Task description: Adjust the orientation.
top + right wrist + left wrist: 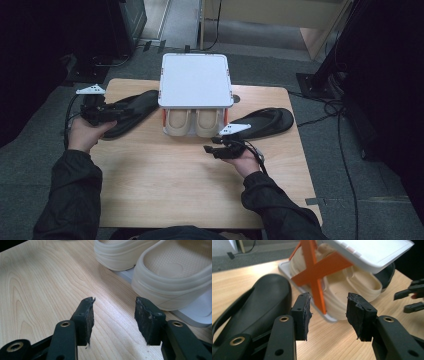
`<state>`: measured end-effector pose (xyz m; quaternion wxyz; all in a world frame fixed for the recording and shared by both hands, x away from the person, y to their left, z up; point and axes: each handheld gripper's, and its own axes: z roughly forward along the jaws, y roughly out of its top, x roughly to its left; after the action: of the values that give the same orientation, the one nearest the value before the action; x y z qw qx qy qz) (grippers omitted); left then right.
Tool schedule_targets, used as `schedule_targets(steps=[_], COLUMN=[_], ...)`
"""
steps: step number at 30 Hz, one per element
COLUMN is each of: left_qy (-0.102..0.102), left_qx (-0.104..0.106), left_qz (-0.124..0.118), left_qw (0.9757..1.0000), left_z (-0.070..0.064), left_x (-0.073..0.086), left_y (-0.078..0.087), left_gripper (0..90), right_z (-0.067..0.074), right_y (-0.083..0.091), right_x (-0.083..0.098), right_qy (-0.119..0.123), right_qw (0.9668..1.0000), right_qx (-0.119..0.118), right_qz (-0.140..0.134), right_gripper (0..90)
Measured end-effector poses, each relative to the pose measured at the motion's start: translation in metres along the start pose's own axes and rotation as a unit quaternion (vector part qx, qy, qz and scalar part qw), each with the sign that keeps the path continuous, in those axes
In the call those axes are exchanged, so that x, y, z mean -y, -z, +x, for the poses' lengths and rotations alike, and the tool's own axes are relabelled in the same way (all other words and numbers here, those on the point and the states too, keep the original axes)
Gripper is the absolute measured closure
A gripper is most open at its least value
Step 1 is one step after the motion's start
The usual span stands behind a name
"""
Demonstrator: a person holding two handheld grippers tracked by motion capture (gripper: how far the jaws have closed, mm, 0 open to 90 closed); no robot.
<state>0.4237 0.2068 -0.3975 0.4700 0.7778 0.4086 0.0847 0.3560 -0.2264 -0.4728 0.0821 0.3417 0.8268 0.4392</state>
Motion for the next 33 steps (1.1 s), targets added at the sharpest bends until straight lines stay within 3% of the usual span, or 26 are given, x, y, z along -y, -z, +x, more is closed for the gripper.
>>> schedule_targets(steps=[9, 14, 23, 28, 33], left_qy=[0.018, 0.012, 0.008, 0.006, 0.007], left_qx=[-0.003, -0.025, -0.050, -0.052, -0.050], left_qz=[0.030, 0.054, 0.059, 0.070, 0.062], left_qw=[0.9994, 0.9982, 0.9969, 0.9962, 0.9968], left_z=[0.019, 0.025, 0.037, 0.039, 0.041], left_x=[0.030, 0.040, 0.052, 0.056, 0.058], left_y=[-0.028, -0.039, -0.054, -0.061, -0.063], left_gripper=[59.3, 61.8, 62.6, 63.8, 68.0], right_z=[0.001, 0.002, 0.002, 0.002, 0.003], right_y=[-0.002, -0.003, -0.004, -0.005, -0.005], right_x=[0.000, 0.000, 0.000, 0.000, 0.000], right_qy=[0.004, 0.004, 0.004, 0.003, 0.004], right_qw=[1.0000, 1.0000, 1.0000, 1.0000, 0.9999], right_qx=[-0.001, 0.000, 0.001, -0.001, -0.003], right_qz=[0.004, 0.007, 0.006, 0.008, 0.010], right_gripper=[50.4, 50.4, 50.4, 50.3, 50.4])
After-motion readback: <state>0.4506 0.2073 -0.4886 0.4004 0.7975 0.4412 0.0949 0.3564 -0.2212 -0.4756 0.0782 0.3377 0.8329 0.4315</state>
